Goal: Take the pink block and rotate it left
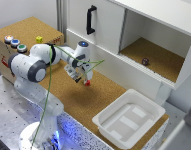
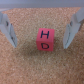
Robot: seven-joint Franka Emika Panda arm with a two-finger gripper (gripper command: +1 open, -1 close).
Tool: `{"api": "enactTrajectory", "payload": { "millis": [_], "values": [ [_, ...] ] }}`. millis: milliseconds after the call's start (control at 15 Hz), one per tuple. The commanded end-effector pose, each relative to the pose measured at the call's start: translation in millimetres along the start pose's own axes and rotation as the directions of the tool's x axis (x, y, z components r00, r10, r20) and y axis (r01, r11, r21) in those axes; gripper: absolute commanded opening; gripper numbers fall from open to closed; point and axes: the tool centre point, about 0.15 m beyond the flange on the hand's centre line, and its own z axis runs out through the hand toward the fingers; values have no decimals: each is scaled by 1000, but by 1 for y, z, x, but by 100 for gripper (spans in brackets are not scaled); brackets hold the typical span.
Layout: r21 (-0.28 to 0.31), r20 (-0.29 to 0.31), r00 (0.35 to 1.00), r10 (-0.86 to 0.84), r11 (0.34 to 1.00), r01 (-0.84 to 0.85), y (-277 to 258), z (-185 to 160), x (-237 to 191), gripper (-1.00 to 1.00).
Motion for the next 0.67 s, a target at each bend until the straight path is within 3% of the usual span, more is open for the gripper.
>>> {"api": "enactTrajectory", "payload": {
  "millis": [0, 133, 200, 600],
  "values": [
    [-22, 15, 1000, 14, 1000, -14, 12, 26, 33, 100],
    [3, 7, 1000, 11, 1000, -11, 11, 30, 35, 100],
    [-5, -13, 1000, 13, 1000, -13, 9, 30, 34, -100],
    [-5, 17, 999, 34, 999, -34, 5, 48, 32, -100]
  ]
}}
